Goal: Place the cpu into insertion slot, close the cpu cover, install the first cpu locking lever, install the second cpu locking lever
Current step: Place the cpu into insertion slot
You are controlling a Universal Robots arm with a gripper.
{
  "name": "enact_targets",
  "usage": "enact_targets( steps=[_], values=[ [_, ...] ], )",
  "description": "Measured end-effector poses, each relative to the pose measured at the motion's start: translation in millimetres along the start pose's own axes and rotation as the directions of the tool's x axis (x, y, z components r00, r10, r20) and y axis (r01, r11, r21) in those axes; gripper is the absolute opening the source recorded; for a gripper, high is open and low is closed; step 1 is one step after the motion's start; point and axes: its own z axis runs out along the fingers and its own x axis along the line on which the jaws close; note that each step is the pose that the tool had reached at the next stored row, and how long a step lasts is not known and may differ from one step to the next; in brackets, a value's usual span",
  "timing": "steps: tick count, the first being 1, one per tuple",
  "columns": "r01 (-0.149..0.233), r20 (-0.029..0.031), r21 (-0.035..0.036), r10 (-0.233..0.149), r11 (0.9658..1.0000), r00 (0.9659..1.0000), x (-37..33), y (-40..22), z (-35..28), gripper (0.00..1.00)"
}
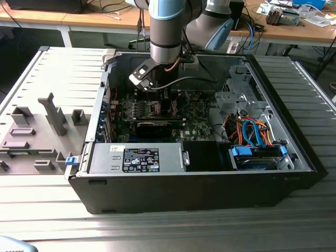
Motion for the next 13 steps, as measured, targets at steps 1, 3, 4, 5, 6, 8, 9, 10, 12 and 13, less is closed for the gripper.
enact_targets(
  steps=[1,3,4,5,6,8,9,10,12,13],
  values=[
    [-0.009,0.0003,0.0003,0.009,1.0,1.0,0.0,0.0,0.7,0.55],
    [-0.012,0.0004,0.0004,0.012,0.9999,0.9999,0.2,0.0,1.2,0.55],
    [-0.012,0.0003,0.0004,0.012,0.9999,0.9999,0.4,0.1,1.3,0.55],
    [-0.012,0.0004,0.0005,0.012,0.9999,0.9999,0.6,0.0,1.5,0.55],
    [-0.012,0.0004,0.0005,0.012,0.9999,0.9999,0.8,0.0,1.6,0.55],
    [-0.012,0.0004,0.0005,0.012,0.9999,0.9999,1.1,0.0,2.0,0.55],
    [-0.012,0.0004,0.0005,0.012,0.9999,0.9999,1.4,0.0,2.2,0.55],
    [-0.012,0.0007,0.0006,0.012,0.9999,0.9999,1.6,-0.1,2.6,0.55],
    [-0.012,0.0006,0.0007,0.012,0.9999,0.9999,1.9,-0.1,3.8,0.55],
    [-0.012,0.0006,0.0007,0.012,0.9999,0.9999,1.9,-0.1,4.0,0.55]
  ],
)
